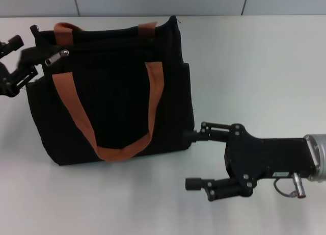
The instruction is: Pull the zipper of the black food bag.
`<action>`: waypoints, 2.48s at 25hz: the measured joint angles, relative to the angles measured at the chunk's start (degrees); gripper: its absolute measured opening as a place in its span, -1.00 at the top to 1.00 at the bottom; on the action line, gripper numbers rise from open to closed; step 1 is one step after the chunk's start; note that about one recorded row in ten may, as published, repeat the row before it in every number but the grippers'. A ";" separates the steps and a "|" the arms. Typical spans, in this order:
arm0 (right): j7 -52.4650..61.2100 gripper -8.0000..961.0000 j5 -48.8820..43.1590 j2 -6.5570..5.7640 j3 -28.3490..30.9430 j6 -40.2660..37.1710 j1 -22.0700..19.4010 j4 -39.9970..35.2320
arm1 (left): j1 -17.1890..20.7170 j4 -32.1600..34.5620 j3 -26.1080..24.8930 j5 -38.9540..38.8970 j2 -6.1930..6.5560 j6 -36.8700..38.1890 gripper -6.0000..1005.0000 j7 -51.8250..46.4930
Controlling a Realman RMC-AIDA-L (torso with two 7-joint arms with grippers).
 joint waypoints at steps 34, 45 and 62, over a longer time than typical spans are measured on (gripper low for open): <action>80.51 -0.30 -0.60 -0.41 -4.33 22.04 30.17 -7.20 | 1.73 -0.97 -1.11 -2.65 -2.98 14.48 0.99 3.61; 84.35 0.23 -2.94 0.10 -12.86 29.25 35.13 -7.34 | 1.21 -0.96 -1.11 -2.65 -2.98 14.21 0.97 3.19; 84.18 0.28 -2.60 0.40 -19.20 33.79 38.00 -7.94 | -2.39 -2.27 -0.61 -2.61 -3.04 14.31 0.93 2.93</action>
